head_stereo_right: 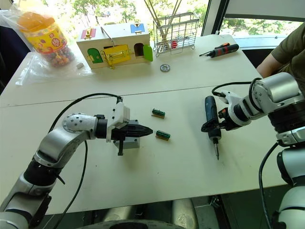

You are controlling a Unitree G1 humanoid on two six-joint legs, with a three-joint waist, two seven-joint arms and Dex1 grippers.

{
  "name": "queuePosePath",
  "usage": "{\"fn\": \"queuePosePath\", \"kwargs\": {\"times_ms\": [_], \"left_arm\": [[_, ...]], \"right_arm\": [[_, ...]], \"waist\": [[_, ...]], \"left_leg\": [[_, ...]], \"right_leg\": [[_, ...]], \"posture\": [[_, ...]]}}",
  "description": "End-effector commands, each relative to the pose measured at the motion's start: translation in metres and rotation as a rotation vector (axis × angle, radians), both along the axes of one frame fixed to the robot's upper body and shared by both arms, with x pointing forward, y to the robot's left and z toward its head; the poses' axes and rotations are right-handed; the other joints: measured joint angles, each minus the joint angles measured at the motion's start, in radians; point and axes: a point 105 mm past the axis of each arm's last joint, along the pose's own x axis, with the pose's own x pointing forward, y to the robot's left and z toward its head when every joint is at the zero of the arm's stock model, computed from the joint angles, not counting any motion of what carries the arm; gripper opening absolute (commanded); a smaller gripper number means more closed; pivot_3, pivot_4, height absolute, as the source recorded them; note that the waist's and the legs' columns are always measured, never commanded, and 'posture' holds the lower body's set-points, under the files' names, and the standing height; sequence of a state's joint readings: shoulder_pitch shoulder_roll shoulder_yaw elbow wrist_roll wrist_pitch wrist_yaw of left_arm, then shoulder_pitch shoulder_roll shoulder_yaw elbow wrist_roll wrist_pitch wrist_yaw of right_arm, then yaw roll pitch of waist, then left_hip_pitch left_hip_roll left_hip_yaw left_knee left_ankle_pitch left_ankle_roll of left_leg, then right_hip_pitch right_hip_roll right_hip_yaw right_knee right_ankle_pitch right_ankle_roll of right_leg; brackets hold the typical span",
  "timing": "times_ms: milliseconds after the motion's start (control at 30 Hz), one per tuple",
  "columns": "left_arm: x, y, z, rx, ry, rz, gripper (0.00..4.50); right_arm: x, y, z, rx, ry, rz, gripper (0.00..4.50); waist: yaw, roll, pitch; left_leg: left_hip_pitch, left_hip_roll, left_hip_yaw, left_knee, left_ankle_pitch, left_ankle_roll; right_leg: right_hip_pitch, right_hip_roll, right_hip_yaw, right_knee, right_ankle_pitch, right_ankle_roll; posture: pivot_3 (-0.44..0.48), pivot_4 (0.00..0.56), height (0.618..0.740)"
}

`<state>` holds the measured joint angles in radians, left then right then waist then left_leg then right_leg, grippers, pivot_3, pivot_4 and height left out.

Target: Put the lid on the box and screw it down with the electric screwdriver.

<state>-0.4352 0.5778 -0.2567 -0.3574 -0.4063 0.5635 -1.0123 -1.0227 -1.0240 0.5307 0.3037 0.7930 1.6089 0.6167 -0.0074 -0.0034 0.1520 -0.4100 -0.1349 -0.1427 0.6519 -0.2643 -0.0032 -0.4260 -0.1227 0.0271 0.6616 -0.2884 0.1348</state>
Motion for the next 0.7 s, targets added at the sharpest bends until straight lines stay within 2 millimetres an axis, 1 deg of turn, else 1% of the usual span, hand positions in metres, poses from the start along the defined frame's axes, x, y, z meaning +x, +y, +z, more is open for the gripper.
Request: {"fn": "queuePosePath", "kwargs": {"times_ms": [33,133,233,333,433,600,700], "left_arm": [[-0.002,-0.002,0.010,-0.031,-0.040,0.013,0.00],[-0.003,-0.003,0.009,-0.035,-0.040,0.022,0.00],[-0.002,-0.004,0.009,-0.039,-0.039,0.033,0.00],[-0.001,-0.004,0.008,-0.042,-0.039,0.045,0.00],[0.000,-0.003,0.007,-0.046,-0.034,0.055,0.00],[0.002,-0.002,0.006,-0.047,-0.031,0.063,0.00],[0.004,0.002,0.005,-0.037,-0.030,0.076,0.00]], "right_arm": [[0.003,0.003,-0.004,-0.048,0.009,0.018,4.49],[0.004,0.009,-0.010,-0.094,0.017,0.050,4.49],[0.005,0.015,-0.015,-0.108,0.025,0.080,3.76],[0.007,0.017,-0.017,-0.114,0.027,0.081,2.74],[0.007,0.011,-0.022,-0.138,0.037,0.078,1.78],[0.005,0.000,-0.027,-0.172,0.042,0.098,1.77],[0.006,-0.002,-0.023,-0.161,0.027,0.110,1.77]], "waist": [[-0.001,0.000,0.000],[-0.003,-0.003,-0.002],[-0.006,-0.007,-0.004],[-0.006,-0.010,-0.006],[-0.006,-0.010,-0.006],[-0.004,-0.013,-0.008],[-0.002,-0.014,-0.009]], "left_leg": [[0.000,0.000,0.000,0.001,0.000,0.000],[0.000,0.000,0.000,0.001,0.000,0.000],[0.001,0.001,0.000,0.001,0.000,0.000],[0.001,0.001,0.000,0.001,0.000,0.000],[0.001,0.001,0.000,0.001,0.000,0.000],[0.001,0.001,0.000,0.001,0.000,0.000],[0.001,0.001,0.000,0.002,0.000,0.000]], "right_leg": [[0.000,0.000,0.000,0.000,0.000,0.000],[0.001,0.001,0.000,0.001,0.000,0.000],[0.001,0.001,0.000,0.001,0.000,0.000],[0.001,0.002,0.000,0.001,0.000,0.000],[0.001,0.002,0.000,0.001,0.000,0.000],[0.001,0.002,0.000,0.000,0.000,0.000],[0.002,0.002,0.000,0.000,0.000,0.000]], "posture": [[0.000,0.150,0.740],[0.000,0.150,0.740],[0.000,0.150,0.740],[0.000,0.150,0.740],[0.000,0.150,0.740],[0.000,0.150,0.740],[0.000,0.150,0.740]]}}
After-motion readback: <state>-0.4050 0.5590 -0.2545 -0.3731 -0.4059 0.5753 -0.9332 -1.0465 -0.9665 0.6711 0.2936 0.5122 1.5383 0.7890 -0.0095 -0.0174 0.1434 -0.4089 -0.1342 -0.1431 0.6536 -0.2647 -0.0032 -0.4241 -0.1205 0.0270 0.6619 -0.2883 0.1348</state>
